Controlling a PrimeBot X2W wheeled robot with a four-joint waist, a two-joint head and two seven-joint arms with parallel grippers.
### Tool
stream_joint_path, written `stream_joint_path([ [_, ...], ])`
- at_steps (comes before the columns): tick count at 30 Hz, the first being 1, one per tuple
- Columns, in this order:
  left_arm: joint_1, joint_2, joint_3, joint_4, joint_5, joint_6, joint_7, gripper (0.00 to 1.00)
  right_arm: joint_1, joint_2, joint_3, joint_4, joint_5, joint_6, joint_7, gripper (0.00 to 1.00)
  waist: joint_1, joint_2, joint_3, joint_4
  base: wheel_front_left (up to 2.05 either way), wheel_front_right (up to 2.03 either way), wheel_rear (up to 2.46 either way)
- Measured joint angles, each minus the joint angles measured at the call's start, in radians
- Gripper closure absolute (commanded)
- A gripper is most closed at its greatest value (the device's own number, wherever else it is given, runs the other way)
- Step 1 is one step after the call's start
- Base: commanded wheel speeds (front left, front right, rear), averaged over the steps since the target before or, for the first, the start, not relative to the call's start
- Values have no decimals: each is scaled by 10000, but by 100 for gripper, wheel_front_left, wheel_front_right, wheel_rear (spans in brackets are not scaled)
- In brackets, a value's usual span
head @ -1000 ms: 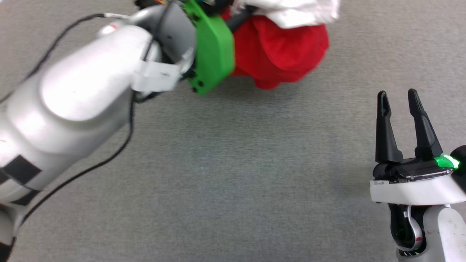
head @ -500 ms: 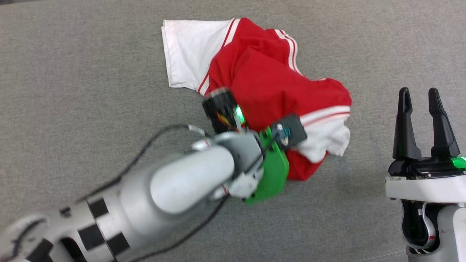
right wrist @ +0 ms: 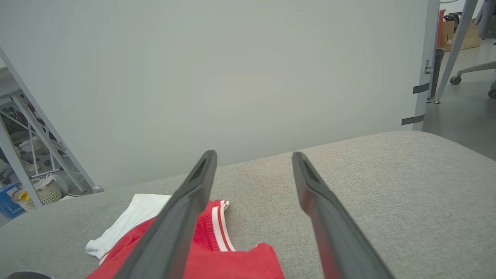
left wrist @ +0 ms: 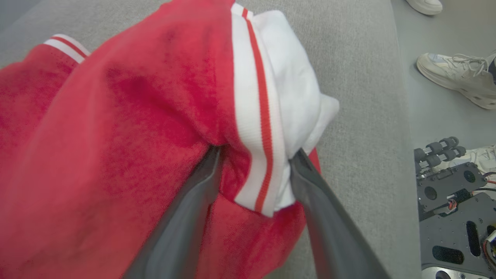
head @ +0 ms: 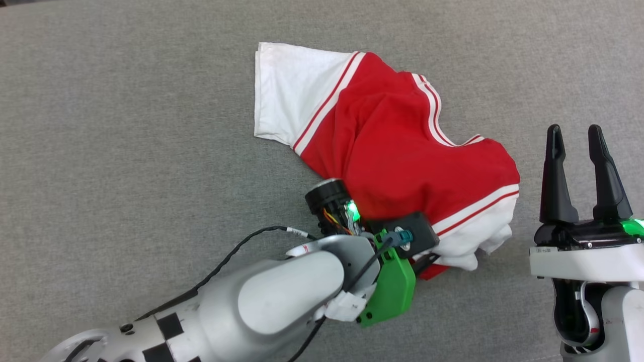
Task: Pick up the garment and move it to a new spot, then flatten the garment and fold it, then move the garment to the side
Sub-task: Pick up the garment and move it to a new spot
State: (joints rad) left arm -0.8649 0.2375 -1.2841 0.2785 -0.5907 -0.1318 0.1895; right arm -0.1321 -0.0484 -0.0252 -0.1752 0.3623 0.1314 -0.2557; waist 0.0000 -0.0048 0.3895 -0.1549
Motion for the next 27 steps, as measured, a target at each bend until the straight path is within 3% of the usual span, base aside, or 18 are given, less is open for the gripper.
stream_joint_path([
  [5, -403, -443, 474, 834, -88, 10, -2441, 0, 297, 0, -31, 130, -163, 0, 0, 0, 0, 0, -375, 226, 0, 0, 0],
  [10, -440, -593, 1198, 1189, 77, 805, -3969, 0, 617, 2, -23, 199, -278, 0, 0, 0, 0, 0, -900, 512, 0, 0, 0],
  [18, 54, -215, 2777, 819, 407, 2328, -4452, 0, 941, 2, -159, 286, -426, 0, -2, 0, 0, 0, -1578, 1114, 0, 0, 0],
  [23, 1177, 337, 4514, -293, 1151, 3266, -4456, 0, 1087, 2, -286, 334, -510, 0, 0, 0, 0, 0, -1910, 1494, 0, 0, 0],
  [27, 2466, 675, 5768, -811, 1630, 3733, -4456, 0, 1150, 4, -382, 414, -552, 0, 0, 0, 0, 0, -2185, 1712, 0, 0, 0],
])
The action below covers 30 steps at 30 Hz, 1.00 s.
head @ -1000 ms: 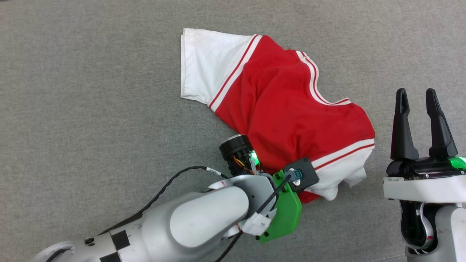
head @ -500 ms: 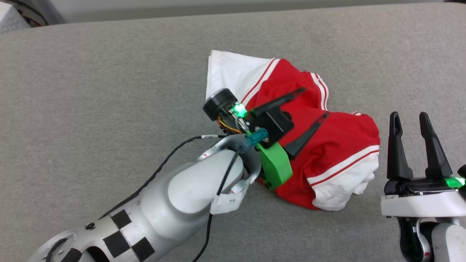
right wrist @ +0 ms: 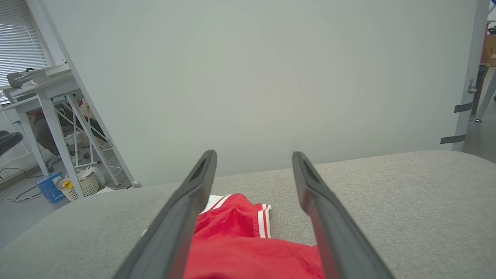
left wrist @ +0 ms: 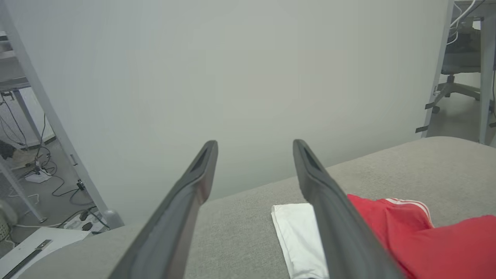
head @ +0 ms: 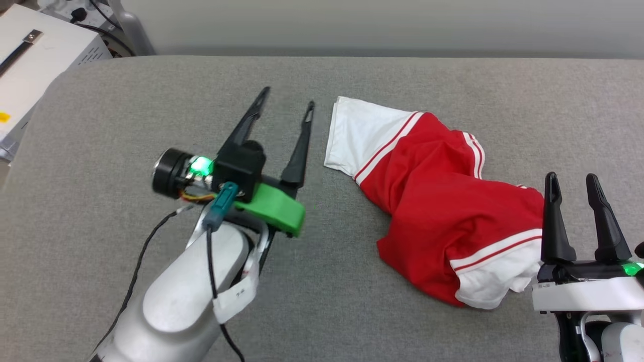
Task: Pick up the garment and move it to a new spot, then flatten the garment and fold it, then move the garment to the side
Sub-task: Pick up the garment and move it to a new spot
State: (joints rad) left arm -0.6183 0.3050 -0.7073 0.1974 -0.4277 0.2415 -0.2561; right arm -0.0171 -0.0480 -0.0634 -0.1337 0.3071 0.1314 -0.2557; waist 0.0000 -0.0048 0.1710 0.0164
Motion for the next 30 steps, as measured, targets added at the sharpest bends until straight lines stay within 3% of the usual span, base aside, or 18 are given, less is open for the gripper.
stream_joint_path([
  [5, 1474, 144, 1365, -318, 422, 267, 0, 0, 198, 0, -165, 50, -213, 0, 0, 0, 0, 0, -331, 168, 0, 0, 0],
  [13, 3456, -65, 3164, -550, 974, 52, 0, 0, 397, -2, -316, 65, -445, 0, -2, 0, 0, 0, -672, 225, 0, 0, 0],
  [30, 5722, -1628, 5154, -991, 2240, -1935, 0, 0, 1103, -2, -380, 288, -846, 0, 0, 0, 0, 0, -1115, 115, 0, 0, 0],
])
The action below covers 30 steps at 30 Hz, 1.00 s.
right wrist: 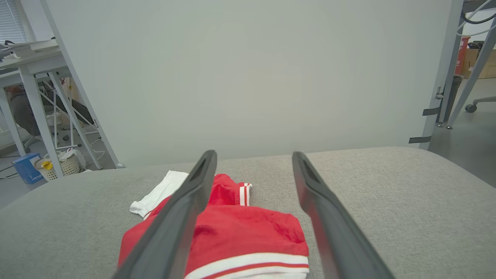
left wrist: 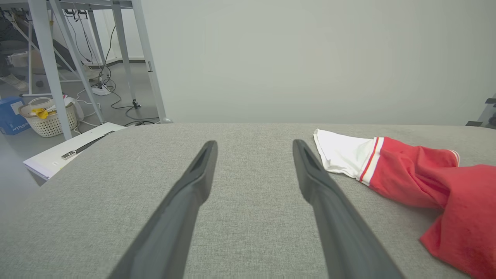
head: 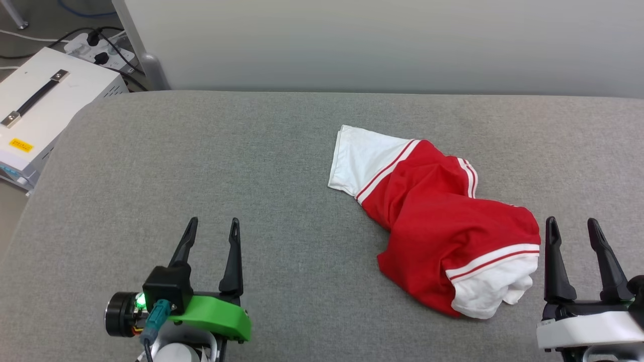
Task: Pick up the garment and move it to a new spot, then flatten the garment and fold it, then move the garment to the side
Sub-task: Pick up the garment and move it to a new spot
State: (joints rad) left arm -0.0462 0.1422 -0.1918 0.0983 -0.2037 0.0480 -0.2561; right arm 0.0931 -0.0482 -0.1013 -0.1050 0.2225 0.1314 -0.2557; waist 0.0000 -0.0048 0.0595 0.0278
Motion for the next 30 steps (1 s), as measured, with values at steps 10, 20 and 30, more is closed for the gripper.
stream_joint_path([
  [10, 206, -491, 625, 261, 564, -545, 0, 0, 290, 0, 35, 186, -10, 0, 0, 0, 0, 0, -63, -39, 0, 0, 0],
  [20, 250, -729, 999, 456, 857, -809, 0, 0, 290, 0, 79, 263, -12, 0, 0, 0, 0, 0, -100, -13, 0, 0, 0],
  [30, 253, -809, 1104, 581, 1018, -968, 0, 0, 290, 0, 134, 288, -29, 0, 0, 0, 0, 0, -117, 5, 0, 0, 0],
])
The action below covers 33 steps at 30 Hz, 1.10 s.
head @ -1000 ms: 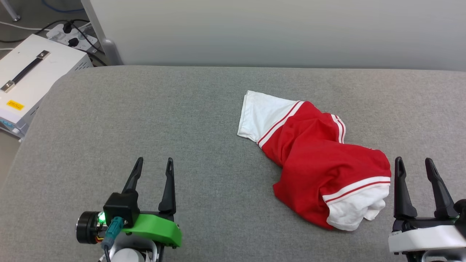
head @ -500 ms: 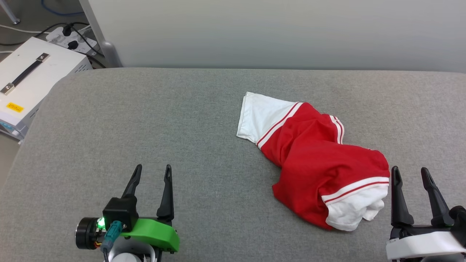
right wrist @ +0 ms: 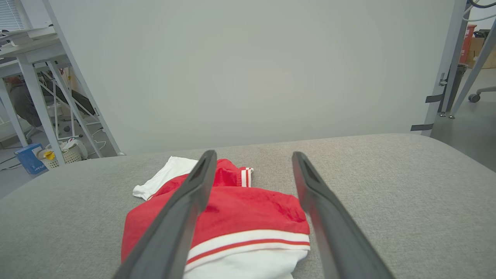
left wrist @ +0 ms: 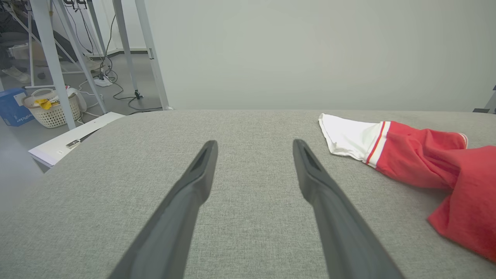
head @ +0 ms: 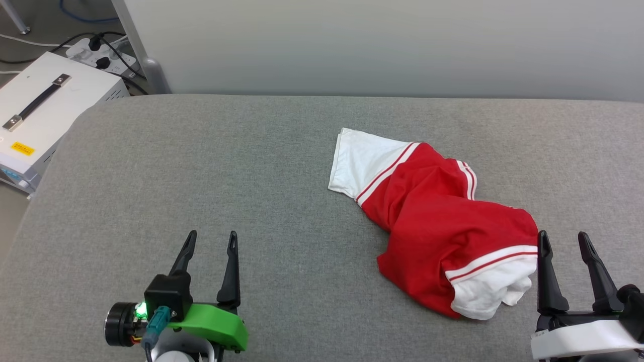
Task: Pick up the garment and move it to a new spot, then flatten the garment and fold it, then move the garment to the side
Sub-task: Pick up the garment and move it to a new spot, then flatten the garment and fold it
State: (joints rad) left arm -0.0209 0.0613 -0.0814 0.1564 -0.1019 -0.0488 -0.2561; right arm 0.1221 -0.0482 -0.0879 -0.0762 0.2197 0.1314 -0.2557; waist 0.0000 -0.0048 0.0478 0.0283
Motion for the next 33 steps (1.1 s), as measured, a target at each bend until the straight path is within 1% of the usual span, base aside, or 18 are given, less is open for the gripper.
stream_joint_path([
  [4, -42, -15, 119, 77, 2, -104, 0, 0, -1, 0, 27, 0, 0, 0, 0, 0, 0, 0, 62, -6, 0, 0, 0],
  [7, -477, 29, 98, 121, 104, -330, 0, 0, -16, 0, 48, -6, 2, 0, 0, 0, 0, 0, 176, -15, 0, 0, 0],
  [11, -1956, 249, -69, 213, 132, -600, 2, 0, -112, 0, 180, -56, 4, 0, 0, 0, 0, 0, 421, -70, 0, 0, 0],
  [14, -3280, 635, -328, 393, 125, -711, 0, 0, -357, 2, 268, -132, 8, 0, 0, 0, 0, 0, 663, -153, 0, 0, 0],
  [17, -4623, 1076, -734, 959, -13, -752, 2, 0, -582, 2, 322, -190, 38, 0, 0, 0, 0, 0, 931, -276, 0, 0, 0],
  [19, -5497, 1373, -1227, 1390, -234, -782, 19, 0, -710, 0, 355, -221, 54, 0, 0, 0, 0, 0, 1112, -370, 0, 0, 0],
  [22, -6977, 1789, -2257, 2000, -926, -790, 456, 0, -911, 0, 391, -286, 128, 0, 0, 0, 0, 0, 1431, -534, 0, 0, 0],
  [26, -8753, 2092, -3463, 2602, -2031, -792, 1296, 0, -1123, 2, 414, -378, 144, 0, 0, 0, 0, 0, 1847, -710, 0, 0, 0],
  [29, -9889, 2299, -4543, 3081, -2824, -792, 2243, 0, -1299, 0, 451, -426, 184, 0, 0, 0, 0, 0, 2175, -852, 0, 0, 0],
  [30, -10588, 2441, -5361, 3379, -3492, -792, 3005, 0, -1466, 2, 464, -453, 234, 0, 0, 0, 0, 0, 2406, -965, 0, 0, 0],
  [33, -11396, 2606, -6399, 3864, -4500, -794, 4389, 0, -1644, 2, 500, -504, 263, 0, 0, 0, 1, 0, 2715, -1141, 0, 0, 0],
])
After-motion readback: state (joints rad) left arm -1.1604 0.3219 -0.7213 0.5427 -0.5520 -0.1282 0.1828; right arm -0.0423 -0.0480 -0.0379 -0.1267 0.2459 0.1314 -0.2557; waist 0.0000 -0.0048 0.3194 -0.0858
